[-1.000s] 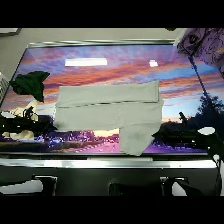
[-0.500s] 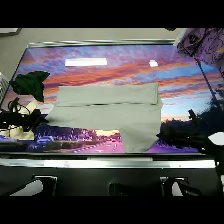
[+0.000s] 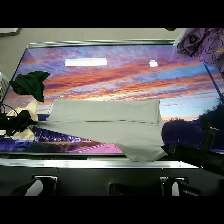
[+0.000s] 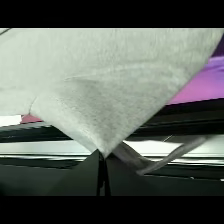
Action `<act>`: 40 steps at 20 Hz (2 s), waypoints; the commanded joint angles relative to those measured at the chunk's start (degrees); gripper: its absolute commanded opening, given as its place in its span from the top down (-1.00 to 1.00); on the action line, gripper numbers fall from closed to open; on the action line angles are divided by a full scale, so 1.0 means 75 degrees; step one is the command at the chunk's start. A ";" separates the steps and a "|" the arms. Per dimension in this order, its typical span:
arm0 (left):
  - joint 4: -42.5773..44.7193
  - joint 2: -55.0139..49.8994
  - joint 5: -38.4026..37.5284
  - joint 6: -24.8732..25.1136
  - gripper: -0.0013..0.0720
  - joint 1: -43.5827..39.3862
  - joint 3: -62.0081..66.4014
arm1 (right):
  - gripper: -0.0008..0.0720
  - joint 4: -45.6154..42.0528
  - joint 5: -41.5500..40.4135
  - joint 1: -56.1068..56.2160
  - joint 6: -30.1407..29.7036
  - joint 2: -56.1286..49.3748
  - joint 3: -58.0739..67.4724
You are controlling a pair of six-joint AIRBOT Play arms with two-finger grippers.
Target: Fold the clothes and pants, and hang the long-sleeved shirts on hangers.
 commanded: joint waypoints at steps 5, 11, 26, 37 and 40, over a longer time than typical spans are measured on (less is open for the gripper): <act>-0.0358 -0.0691 0.1801 0.0265 0.93 -0.0481 0.0254 | 0.90 0.1058 -0.2148 0.0012 -0.1836 -0.2821 0.0688; -0.0367 -0.2532 0.2920 0.0420 0.93 -0.1262 0.1297 | 0.90 0.1833 -0.3316 0.0012 -0.3177 -0.5942 0.2002; -0.0370 -0.5187 0.3214 0.0425 0.92 -0.1428 0.2935 | 0.89 0.1743 -0.5050 0.1597 -0.2731 -0.9148 0.3745; -0.0140 -0.5240 0.1597 0.0297 -0.42 -0.1320 0.4911 | -0.93 0.0510 -0.1174 -0.0959 -0.2142 -0.9515 0.5438; -0.0137 -0.5237 0.1390 -0.0029 -0.42 -0.1326 0.5036 | -0.93 0.1072 -0.1105 -0.0938 -0.2871 -0.9949 0.5103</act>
